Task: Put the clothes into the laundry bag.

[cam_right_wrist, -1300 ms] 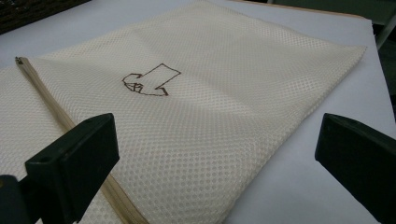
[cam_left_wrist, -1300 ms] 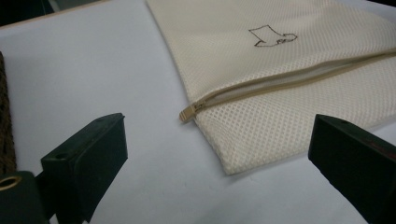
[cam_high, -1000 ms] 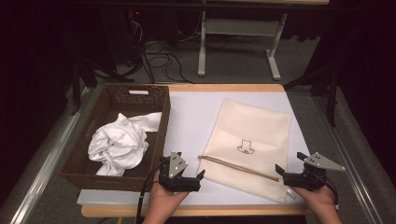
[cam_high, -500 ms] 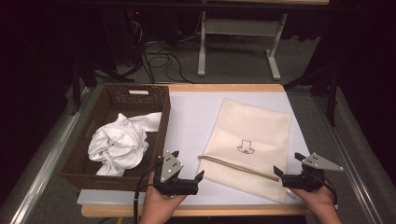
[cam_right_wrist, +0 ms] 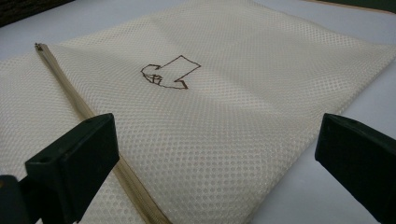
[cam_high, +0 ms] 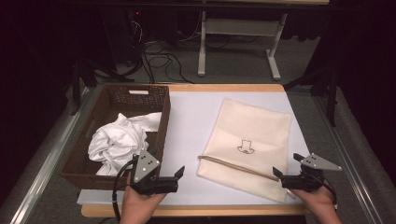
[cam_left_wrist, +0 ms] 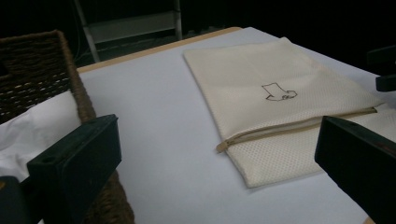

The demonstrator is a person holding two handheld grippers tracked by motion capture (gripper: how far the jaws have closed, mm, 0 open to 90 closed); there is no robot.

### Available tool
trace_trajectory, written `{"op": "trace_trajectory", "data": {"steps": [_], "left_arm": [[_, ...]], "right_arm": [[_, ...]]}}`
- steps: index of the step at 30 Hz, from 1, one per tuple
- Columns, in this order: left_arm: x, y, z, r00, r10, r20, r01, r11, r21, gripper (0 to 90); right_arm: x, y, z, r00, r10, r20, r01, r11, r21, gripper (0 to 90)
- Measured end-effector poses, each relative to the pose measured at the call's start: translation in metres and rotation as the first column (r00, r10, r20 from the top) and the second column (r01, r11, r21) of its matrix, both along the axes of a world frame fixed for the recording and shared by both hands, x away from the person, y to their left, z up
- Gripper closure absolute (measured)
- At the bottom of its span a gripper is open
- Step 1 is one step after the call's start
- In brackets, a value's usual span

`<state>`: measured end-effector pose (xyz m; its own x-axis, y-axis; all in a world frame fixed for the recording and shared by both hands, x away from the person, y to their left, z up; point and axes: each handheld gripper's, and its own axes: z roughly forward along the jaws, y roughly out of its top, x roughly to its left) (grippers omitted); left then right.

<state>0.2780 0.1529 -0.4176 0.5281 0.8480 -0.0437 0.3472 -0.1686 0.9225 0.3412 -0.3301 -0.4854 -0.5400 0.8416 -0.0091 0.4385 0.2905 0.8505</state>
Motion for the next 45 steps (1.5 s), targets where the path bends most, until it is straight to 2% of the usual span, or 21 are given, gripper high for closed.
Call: {"op": "trace_trajectory", "data": {"steps": [3,12,17,22,26,30,32,34,36,39,41,43,45], "left_arm": [[-0.001,0.018,0.0,0.9991,0.041,-0.006,-0.041,0.9989,-0.02,1.4],[-0.003,0.057,-0.002,0.9903,0.139,-0.006,-0.139,0.9901,-0.021,1.4],[-0.005,0.08,-0.006,0.9833,0.181,-0.015,-0.182,0.9824,-0.043,1.4],[-0.007,0.102,-0.013,0.9719,0.234,-0.026,-0.235,0.9704,-0.056,1.4],[-0.008,0.107,-0.014,0.9673,0.252,-0.023,-0.253,0.966,-0.051,1.5],[-0.007,0.106,-0.013,0.9685,0.249,-0.017,-0.249,0.9673,-0.048,2.1],[-0.006,0.105,-0.01,0.9682,0.25,-0.007,-0.25,0.9663,-0.06,2.6],[-0.003,0.104,-0.006,0.9688,0.248,0.004,-0.247,0.9673,-0.056,3.3],[0.002,0.104,0.0,0.9674,0.253,0.013,-0.252,0.967,-0.034,4.1],[0.011,0.107,0.012,0.9658,0.259,0.019,-0.258,0.9651,-0.048,6.1],[0.019,0.109,0.019,0.9633,0.267,0.025,-0.266,0.9632,-0.039,7.3],[0.028,0.111,0.021,0.9639,0.266,0.011,-0.265,0.9637,-0.029,7.3],[0.038,0.113,0.022,0.9653,0.261,-0.015,-0.261,0.9644,-0.04,5.6]], "right_arm": [[0.0,-0.001,0.0,1.0,-0.002,-0.003,0.002,1.0,0.001,0.0],[0.001,0.0,-0.001,0.9999,-0.002,-0.016,0.002,1.0,0.007,0.0],[0.002,-0.001,-0.003,0.9997,-0.004,-0.023,0.004,1.0,0.011,0.0],[0.003,-0.003,-0.003,0.9996,-0.005,-0.029,0.005,1.0,0.014,0.0],[0.003,-0.002,-0.004,0.9995,-0.003,-0.03,0.003,1.0,0.012,0.1],[0.003,-0.001,-0.004,0.9994,-0.004,-0.033,0.005,1.0,0.008,0.1],[0.003,-0.001,-0.004,0.9995,-0.006,-0.031,0.006,1.0,0.007,0.1],[0.002,-0.002,-0.003,0.9994,-0.015,-0.032,0.016,1.0,0.021,0.1],[0.002,-0.004,-0.003,0.9995,-0.015,-0.027,0.015,1.0,0.021,0.1],[0.003,-0.005,-0.003,0.9995,-0.015,-0.027,0.016,1.0,0.024,0.1],[0.002,-0.005,-0.002,0.9994,-0.018,-0.028,0.019,0.999,0.026,0.1],[0.002,-0.006,-0.002,0.9996,-0.014,-0.023,0.014,1.0,0.026,0.1],[0.002,-0.006,-0.002,0.9997,-0.012,-0.021,0.013,1.0,0.026,0.1]]}}
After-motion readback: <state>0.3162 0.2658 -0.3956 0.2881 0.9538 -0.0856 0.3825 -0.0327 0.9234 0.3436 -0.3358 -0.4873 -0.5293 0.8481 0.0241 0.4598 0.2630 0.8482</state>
